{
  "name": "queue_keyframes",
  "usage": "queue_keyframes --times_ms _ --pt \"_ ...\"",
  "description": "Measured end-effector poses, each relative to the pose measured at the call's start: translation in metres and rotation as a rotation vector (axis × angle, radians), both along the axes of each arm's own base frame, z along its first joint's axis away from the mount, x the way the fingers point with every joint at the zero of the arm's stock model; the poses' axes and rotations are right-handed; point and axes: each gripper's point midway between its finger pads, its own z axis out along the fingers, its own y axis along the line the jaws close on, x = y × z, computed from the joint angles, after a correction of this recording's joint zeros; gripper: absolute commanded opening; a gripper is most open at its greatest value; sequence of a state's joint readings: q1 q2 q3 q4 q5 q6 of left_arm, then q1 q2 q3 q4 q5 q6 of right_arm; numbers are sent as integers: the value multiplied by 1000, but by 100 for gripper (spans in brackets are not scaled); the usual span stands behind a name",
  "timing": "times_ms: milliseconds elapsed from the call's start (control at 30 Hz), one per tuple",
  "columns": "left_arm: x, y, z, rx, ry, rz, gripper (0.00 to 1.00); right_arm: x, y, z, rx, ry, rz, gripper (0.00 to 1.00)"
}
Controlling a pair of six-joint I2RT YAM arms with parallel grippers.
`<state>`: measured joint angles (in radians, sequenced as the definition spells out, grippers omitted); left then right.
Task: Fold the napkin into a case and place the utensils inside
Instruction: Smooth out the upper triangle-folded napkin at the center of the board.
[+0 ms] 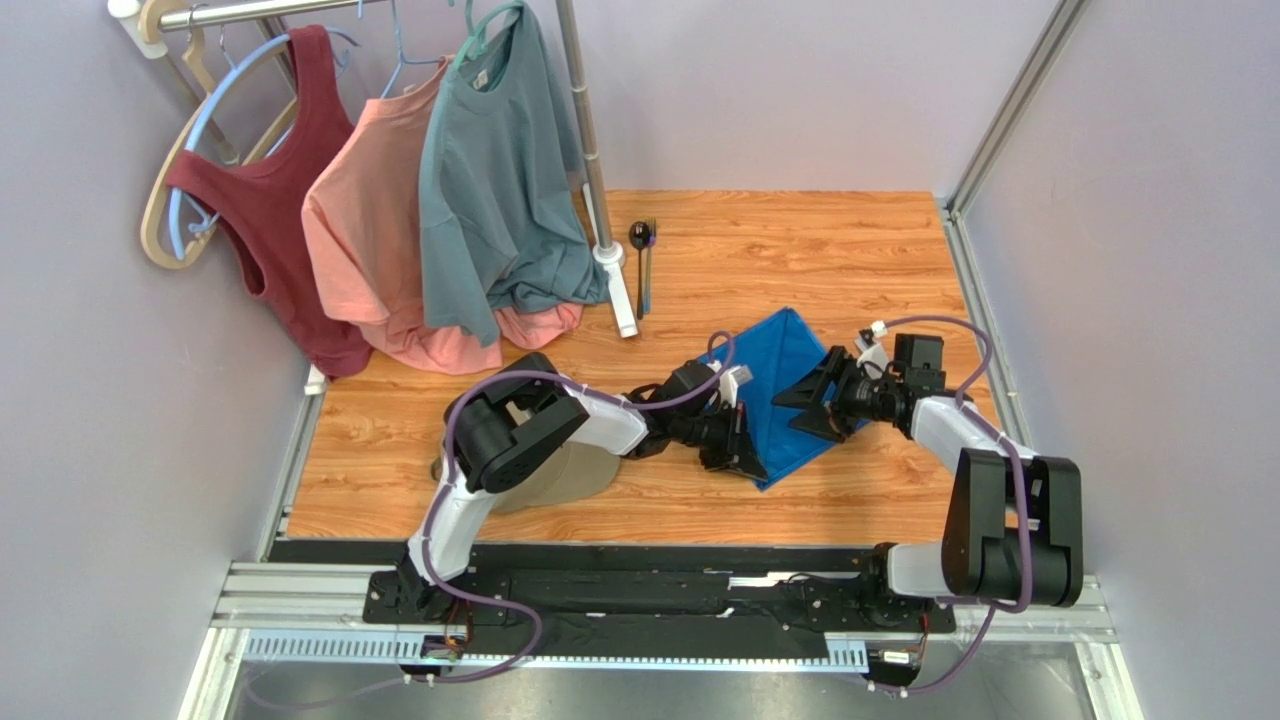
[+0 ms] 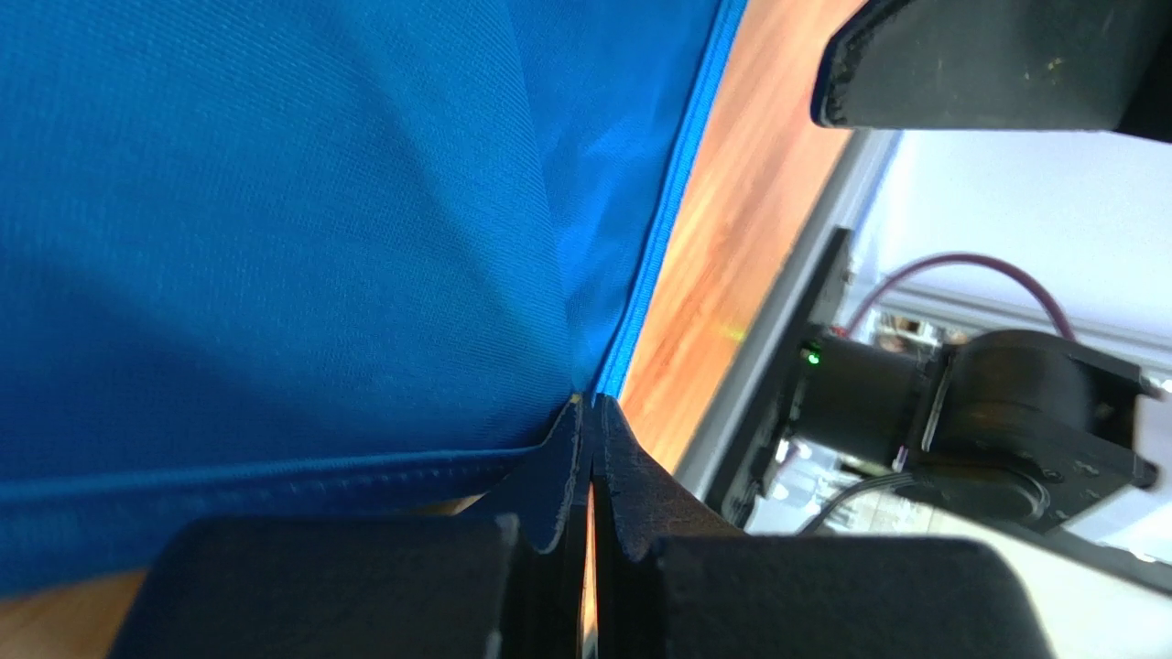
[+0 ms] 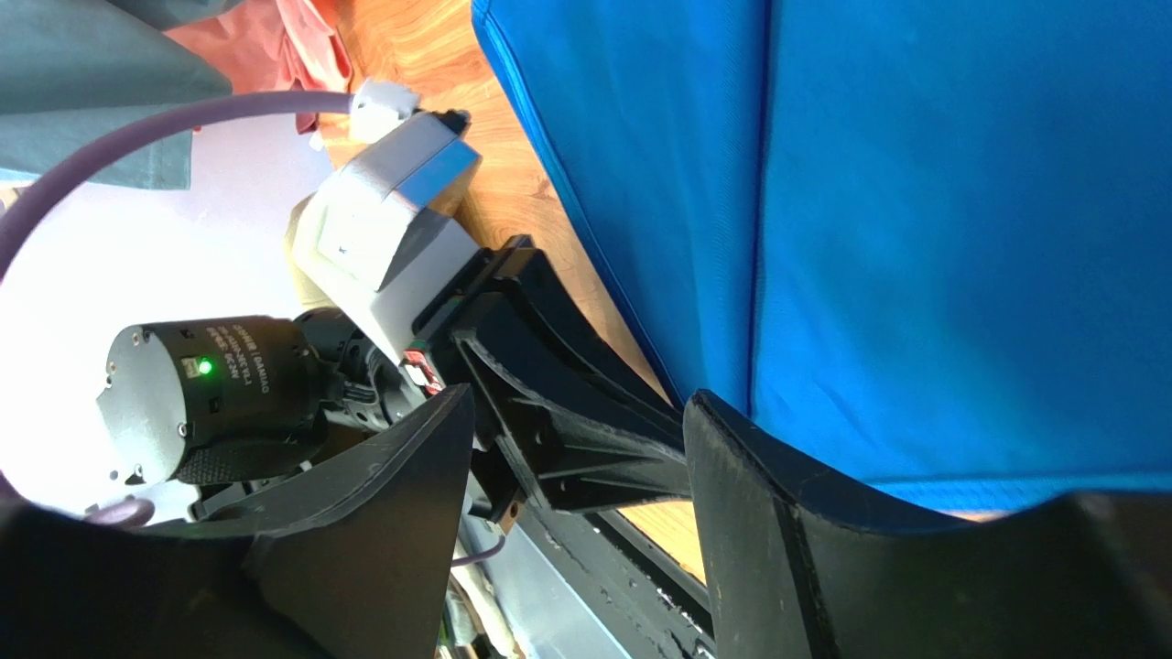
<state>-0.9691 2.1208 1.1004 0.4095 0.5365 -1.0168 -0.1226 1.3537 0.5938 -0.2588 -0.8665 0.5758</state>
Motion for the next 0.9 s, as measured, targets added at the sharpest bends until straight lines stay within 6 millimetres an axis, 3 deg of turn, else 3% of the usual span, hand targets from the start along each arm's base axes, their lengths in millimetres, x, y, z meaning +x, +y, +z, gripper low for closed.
queue_keyframes --times_ms 167,400,900 --pt "-2 -1 -3 -16 2 -2 10 1 11 -5 4 -1 36 64" --pt "-3 0 -2 -40 -5 0 31 -2 26 -19 35 25 77 66" --pt "-6 2 2 -115 -7 19 34 -7 34 -40 112 57 92 65"
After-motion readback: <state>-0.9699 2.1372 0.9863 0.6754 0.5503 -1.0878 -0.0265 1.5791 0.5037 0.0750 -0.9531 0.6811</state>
